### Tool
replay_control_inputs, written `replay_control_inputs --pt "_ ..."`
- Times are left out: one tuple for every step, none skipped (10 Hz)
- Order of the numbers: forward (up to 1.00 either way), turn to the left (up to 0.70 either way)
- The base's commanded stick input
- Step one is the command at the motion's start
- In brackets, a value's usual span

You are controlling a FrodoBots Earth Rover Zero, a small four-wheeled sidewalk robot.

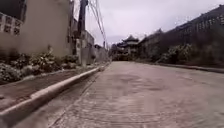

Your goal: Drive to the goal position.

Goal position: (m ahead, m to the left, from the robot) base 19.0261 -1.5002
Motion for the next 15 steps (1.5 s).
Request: replay_control_inputs --pt "1.0 0.0" --pt "1.0 0.0" --pt "1.0 0.0" --pt "1.0 0.0" --pt "1.0 0.0" --pt "1.0 0.0" --pt "1.0 0.0" --pt "1.0 0.0" --pt "1.0 -0.06" --pt "1.0 -0.14" --pt "1.0 -0.26" --pt "1.0 -0.19" --pt "1.0 -0.02" --pt "1.0 0.0" --pt "1.0 0.0"
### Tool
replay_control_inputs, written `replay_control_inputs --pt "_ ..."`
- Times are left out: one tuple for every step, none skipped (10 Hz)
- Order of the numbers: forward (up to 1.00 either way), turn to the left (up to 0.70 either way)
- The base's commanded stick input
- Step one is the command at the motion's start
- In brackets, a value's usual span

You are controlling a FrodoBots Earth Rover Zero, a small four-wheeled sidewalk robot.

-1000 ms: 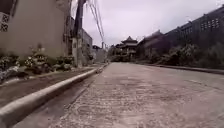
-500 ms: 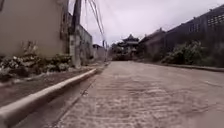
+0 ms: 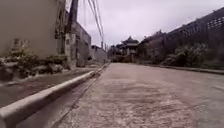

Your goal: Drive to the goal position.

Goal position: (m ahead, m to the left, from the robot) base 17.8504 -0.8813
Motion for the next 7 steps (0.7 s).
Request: replay_control_inputs --pt "1.0 0.0" --pt "1.0 0.0" --pt "1.0 0.0" --pt "1.0 0.0" --pt "1.0 0.0" --pt "1.0 0.0" --pt "1.0 0.0"
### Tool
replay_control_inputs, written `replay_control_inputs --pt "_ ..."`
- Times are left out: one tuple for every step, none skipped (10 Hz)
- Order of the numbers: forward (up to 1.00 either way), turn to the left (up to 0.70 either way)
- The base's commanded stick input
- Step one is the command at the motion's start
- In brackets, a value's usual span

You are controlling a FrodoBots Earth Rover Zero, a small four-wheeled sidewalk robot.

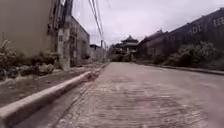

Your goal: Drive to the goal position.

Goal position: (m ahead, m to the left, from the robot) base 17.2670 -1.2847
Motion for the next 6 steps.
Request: replay_control_inputs --pt "1.0 0.0" --pt "1.0 0.0" --pt "1.0 0.0" --pt "1.0 0.0" --pt "1.0 0.0" --pt "1.0 0.0"
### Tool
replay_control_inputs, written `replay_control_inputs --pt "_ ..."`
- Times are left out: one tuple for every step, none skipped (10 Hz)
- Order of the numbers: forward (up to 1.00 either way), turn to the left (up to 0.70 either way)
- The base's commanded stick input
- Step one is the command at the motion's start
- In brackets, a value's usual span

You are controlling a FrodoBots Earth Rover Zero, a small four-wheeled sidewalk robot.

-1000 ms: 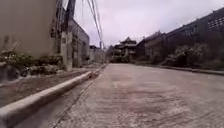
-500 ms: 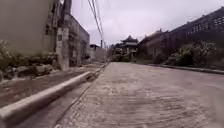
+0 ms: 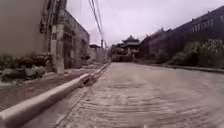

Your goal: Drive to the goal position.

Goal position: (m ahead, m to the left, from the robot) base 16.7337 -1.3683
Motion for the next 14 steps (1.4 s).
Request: replay_control_inputs --pt "1.0 0.0" --pt "1.0 0.0" --pt "1.0 0.0" --pt "1.0 -0.29" --pt "1.0 -0.35" --pt "1.0 -0.39" --pt "1.0 -0.39" --pt "1.0 -0.27" --pt "1.0 -0.09" --pt "1.0 -0.02" --pt "1.0 0.0" --pt "1.0 0.0" --pt "1.0 -0.23" --pt "1.0 -0.21"
